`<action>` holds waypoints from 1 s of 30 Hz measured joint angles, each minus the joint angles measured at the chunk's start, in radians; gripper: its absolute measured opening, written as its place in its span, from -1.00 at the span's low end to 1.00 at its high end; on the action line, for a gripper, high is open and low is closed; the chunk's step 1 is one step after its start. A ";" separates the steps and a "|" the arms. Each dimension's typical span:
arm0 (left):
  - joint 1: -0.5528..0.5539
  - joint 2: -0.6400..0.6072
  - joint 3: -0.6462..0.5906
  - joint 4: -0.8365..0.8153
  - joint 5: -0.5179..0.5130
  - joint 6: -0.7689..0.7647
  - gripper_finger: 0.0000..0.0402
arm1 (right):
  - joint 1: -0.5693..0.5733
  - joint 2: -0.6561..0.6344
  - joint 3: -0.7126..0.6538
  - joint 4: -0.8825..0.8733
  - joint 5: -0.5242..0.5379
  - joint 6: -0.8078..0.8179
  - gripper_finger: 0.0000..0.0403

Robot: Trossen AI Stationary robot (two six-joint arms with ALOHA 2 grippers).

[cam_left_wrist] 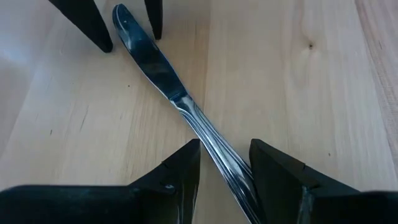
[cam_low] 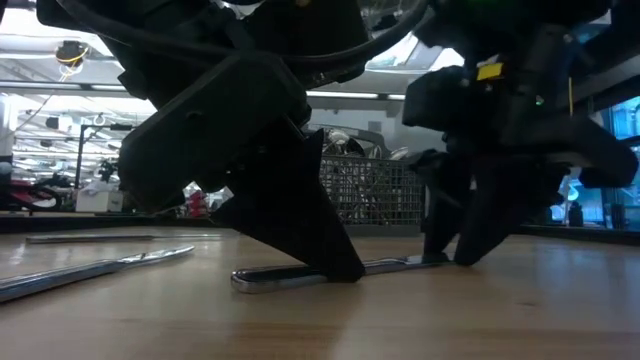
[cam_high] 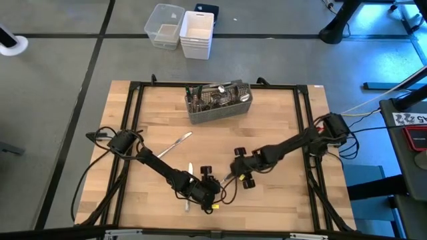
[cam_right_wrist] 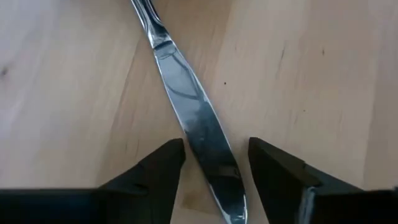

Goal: Sort silverware
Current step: Put the silver table knife into the gray silverware organizer

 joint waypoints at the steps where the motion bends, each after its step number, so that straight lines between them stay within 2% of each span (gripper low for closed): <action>1: 0.001 0.000 0.000 0.000 0.000 0.000 -0.34 | -0.009 0.003 0.000 0.001 -0.025 -0.001 -0.04; 7: 0.002 0.000 0.000 0.000 0.002 -0.001 -0.34 | -0.042 0.012 0.004 -0.015 -0.135 0.001 -0.06; 11: 0.002 0.001 0.000 0.002 -0.018 -0.001 -0.34 | -0.038 0.014 0.004 -0.025 -0.137 0.003 -0.18; 18: 0.005 0.001 -0.001 0.000 -0.030 -0.004 -0.34 | -0.032 0.016 0.003 -0.035 -0.154 0.108 -0.47; 30: 0.015 0.002 -0.003 0.030 -0.043 -0.013 -0.34 | -0.030 0.017 0.001 -0.048 -0.179 0.161 -0.74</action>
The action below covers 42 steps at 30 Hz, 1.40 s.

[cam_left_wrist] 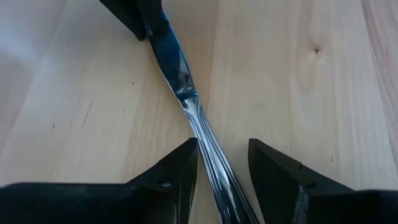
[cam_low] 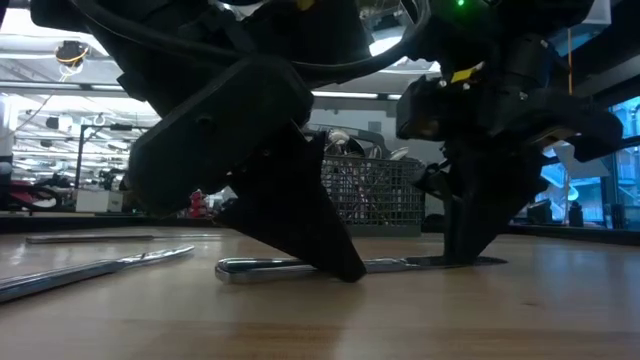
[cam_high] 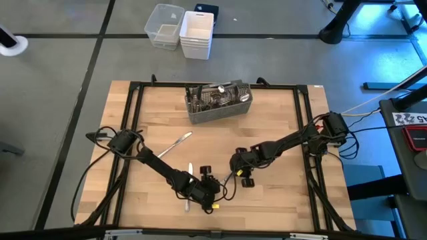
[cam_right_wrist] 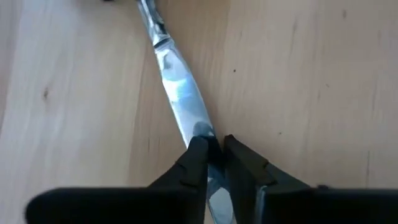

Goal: Sort silverware
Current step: Put the silver table knife into the gray silverware organizer

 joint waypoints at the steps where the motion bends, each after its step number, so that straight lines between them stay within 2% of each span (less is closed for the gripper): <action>1: 0.002 0.000 0.000 0.010 -0.002 0.001 -0.34 | 0.000 0.000 0.000 0.001 0.008 0.010 -0.78; 7: 0.028 0.004 -0.001 0.050 -0.009 -0.050 -0.34 | 0.001 0.001 -0.002 0.034 0.021 0.029 -0.97; 11: 0.053 0.004 -0.001 0.050 -0.006 -0.129 -0.34 | 0.001 0.001 -0.002 0.044 0.015 0.030 -0.96; 17: 0.088 0.014 0.002 0.051 0.120 -0.149 -0.34 | 0.001 0.001 -0.002 0.045 0.015 0.029 -0.99; 21: 0.089 0.033 0.004 0.058 0.139 -0.154 -0.34 | 0.001 0.001 -0.002 0.048 0.015 0.028 -0.97; 25: 0.089 0.036 0.005 0.052 0.149 -0.154 -0.46 | 0.001 -0.004 0.001 0.048 0.015 0.025 -0.96; 32: 0.089 0.037 0.005 0.036 0.156 -0.163 -0.85 | 0.001 -0.052 0.022 0.009 0.035 0.012 -0.95; 42: 0.094 0.034 0.003 0.042 0.159 -0.185 -0.82 | 0.000 -0.193 0.028 -0.100 0.095 -0.026 -0.95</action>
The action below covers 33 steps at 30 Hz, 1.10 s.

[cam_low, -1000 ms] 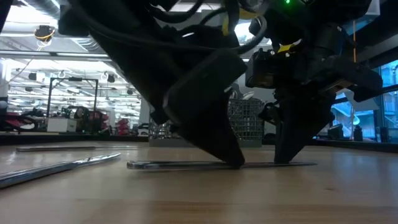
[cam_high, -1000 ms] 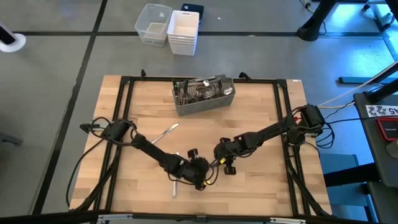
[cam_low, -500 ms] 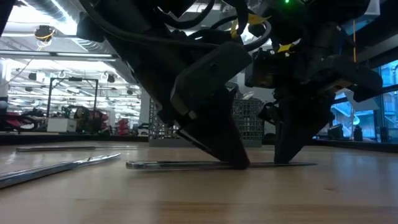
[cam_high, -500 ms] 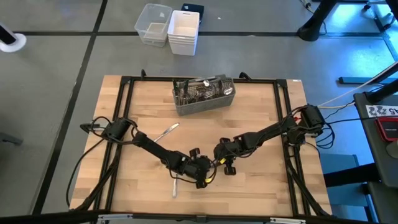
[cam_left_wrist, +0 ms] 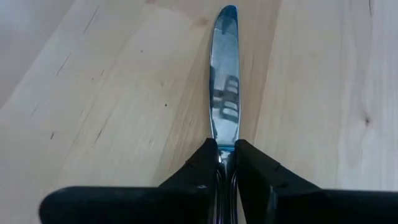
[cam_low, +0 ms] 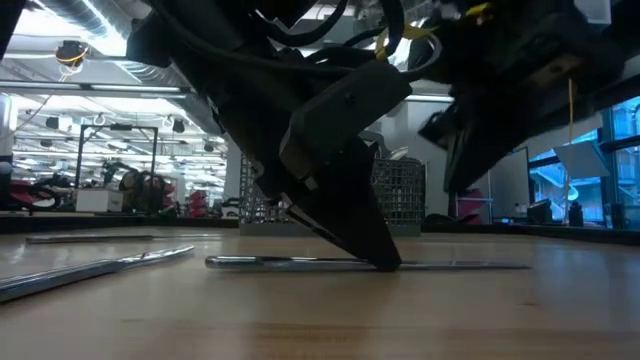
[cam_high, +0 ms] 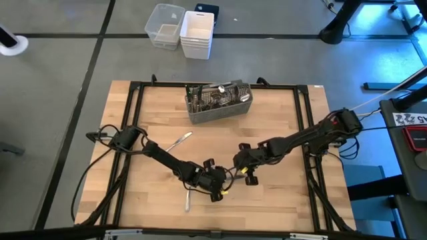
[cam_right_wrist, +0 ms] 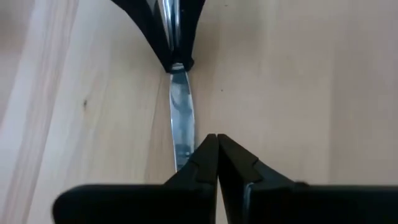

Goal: Sort silverware
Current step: Put the silver table knife into the gray silverware organizer

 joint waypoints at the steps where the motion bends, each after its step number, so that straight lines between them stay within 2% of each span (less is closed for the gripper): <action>1: 0.001 -0.001 -0.001 0.010 -0.001 0.001 -0.81 | 0.000 -0.013 0.001 -0.014 0.010 0.000 -0.95; 7: 0.024 -0.001 -0.002 0.068 0.002 0.007 -0.83 | 0.003 -0.059 0.002 -0.094 0.027 -0.003 -0.95; 16: 0.060 0.001 -0.002 0.119 0.048 0.001 -0.83 | 0.041 -0.044 -0.013 -0.082 0.015 -0.003 -0.95; 21: 0.075 -0.002 -0.002 0.128 0.066 -0.017 -0.81 | 0.078 -0.044 -0.014 -0.083 0.009 -0.053 -0.95; 33: 0.126 -0.091 -0.003 0.116 0.046 0.057 -0.81 | 0.124 -0.098 -0.010 -0.163 0.056 -0.055 -0.95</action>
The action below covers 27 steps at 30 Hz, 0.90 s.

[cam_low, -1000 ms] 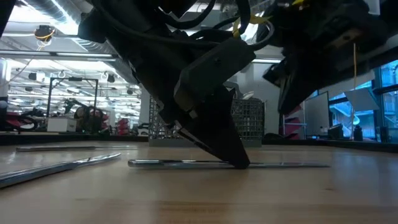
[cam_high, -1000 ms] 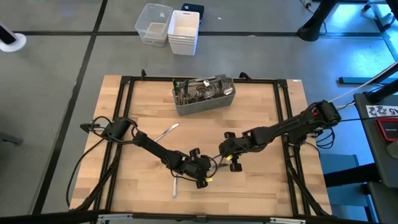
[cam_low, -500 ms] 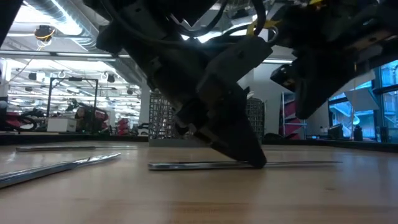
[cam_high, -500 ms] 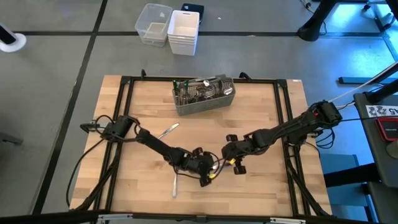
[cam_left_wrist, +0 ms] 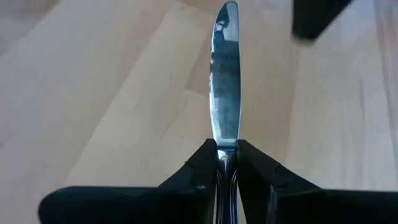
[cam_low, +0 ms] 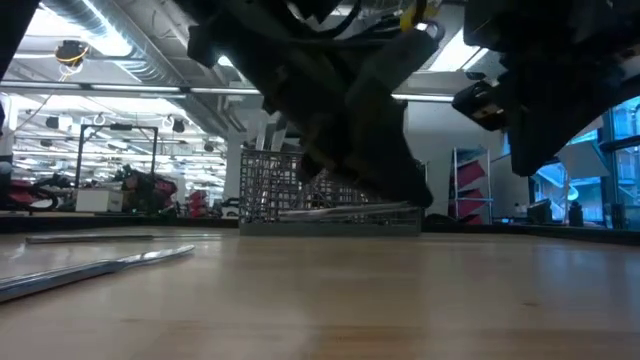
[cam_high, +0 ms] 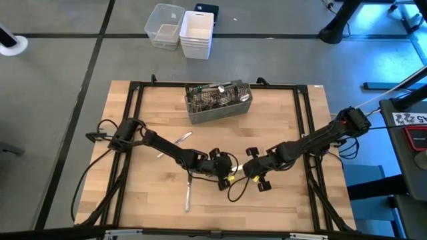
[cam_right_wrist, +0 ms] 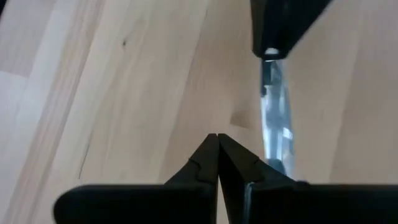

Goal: Sort silverware
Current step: Put the silver table knife into the gray silverware organizer

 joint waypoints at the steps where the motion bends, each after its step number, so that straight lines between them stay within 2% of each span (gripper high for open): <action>1: 0.004 -0.007 0.000 -0.016 0.004 0.001 -0.81 | 0.000 -0.011 0.000 -0.009 0.007 0.000 -0.95; 10: 0.048 -0.092 0.000 -0.118 -0.002 0.001 -0.81 | 0.000 -0.139 0.000 -0.114 0.077 0.001 -0.95; 16: 0.089 -0.204 0.001 -0.185 -0.033 0.031 -0.83 | 0.000 -0.225 0.000 -0.183 0.146 0.003 -0.95; 21: 0.120 -0.332 0.001 -0.307 -0.175 0.056 -0.82 | 0.000 -0.269 0.000 -0.219 0.181 0.003 -0.95; 25: 0.140 -0.445 -0.001 -0.418 -0.329 0.067 -0.84 | -0.001 -0.281 0.000 -0.231 0.182 0.002 -0.95; 27: 0.153 -0.504 -0.018 -0.421 -0.413 0.083 -0.84 | 0.000 -0.281 0.000 -0.238 0.182 0.002 -0.95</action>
